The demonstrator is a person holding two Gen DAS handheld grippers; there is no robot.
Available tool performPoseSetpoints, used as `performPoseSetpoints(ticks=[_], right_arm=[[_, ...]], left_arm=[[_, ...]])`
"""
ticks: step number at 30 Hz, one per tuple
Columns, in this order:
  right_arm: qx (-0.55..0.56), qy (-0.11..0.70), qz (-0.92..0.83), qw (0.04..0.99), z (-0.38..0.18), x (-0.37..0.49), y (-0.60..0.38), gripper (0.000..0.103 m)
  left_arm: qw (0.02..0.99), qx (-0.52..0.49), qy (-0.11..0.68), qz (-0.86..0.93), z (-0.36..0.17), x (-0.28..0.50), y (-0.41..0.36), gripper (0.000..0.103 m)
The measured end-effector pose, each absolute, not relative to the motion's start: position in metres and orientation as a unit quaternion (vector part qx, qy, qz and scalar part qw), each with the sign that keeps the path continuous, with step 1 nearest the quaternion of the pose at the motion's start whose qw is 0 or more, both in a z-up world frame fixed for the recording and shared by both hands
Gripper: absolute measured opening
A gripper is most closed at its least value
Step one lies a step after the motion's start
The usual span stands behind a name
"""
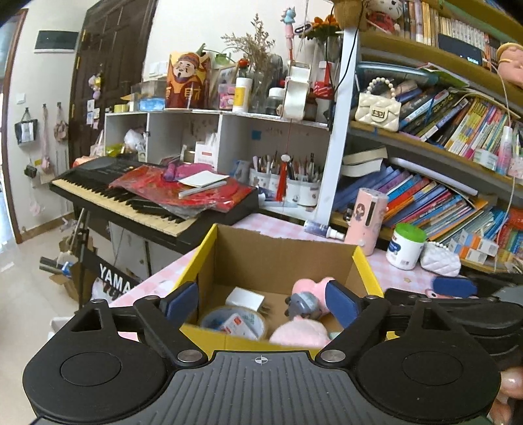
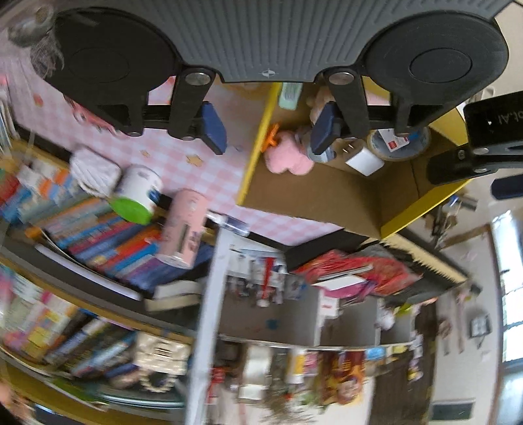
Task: Organize objects
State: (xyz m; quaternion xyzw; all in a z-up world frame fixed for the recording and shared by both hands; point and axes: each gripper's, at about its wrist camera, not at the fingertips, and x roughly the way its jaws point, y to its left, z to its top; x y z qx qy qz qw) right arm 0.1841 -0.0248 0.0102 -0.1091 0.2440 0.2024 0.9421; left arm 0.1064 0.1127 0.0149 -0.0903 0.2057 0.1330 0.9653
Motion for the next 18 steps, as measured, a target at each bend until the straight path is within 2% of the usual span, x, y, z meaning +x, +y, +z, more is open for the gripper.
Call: performPoseSetpoints(ticks=[1, 3, 7, 12, 18], right_arm=[[-0.101, 0.246, 0.19, 0.945, 0.01, 0.176, -0.029, 0.071], [-0.091, 0.249, 0.163, 0.95, 0.007, 0.16, -0.036, 0.078], [-0.08, 0.263, 0.121, 0.954, -0.005, 0.125, -0.049, 0.089], [-0.068, 0.294, 0.085, 0.95, -0.026, 0.086, -0.066, 0.097], [-0.051, 0.309, 0.065, 0.947, -0.037, 0.049, -0.083, 0.102]], left_arm=[[0.965, -0.092, 0.207, 0.133, 0.014, 0.101, 0.111, 0.09], [0.964, -0.093, 0.21, 0.132, 0.012, 0.09, 0.105, 0.092], [0.963, -0.09, 0.221, 0.126, 0.006, 0.071, 0.09, 0.096], [0.962, -0.081, 0.238, 0.105, -0.003, 0.049, 0.07, 0.097], [0.963, -0.057, 0.258, 0.061, -0.01, 0.033, 0.043, 0.099]])
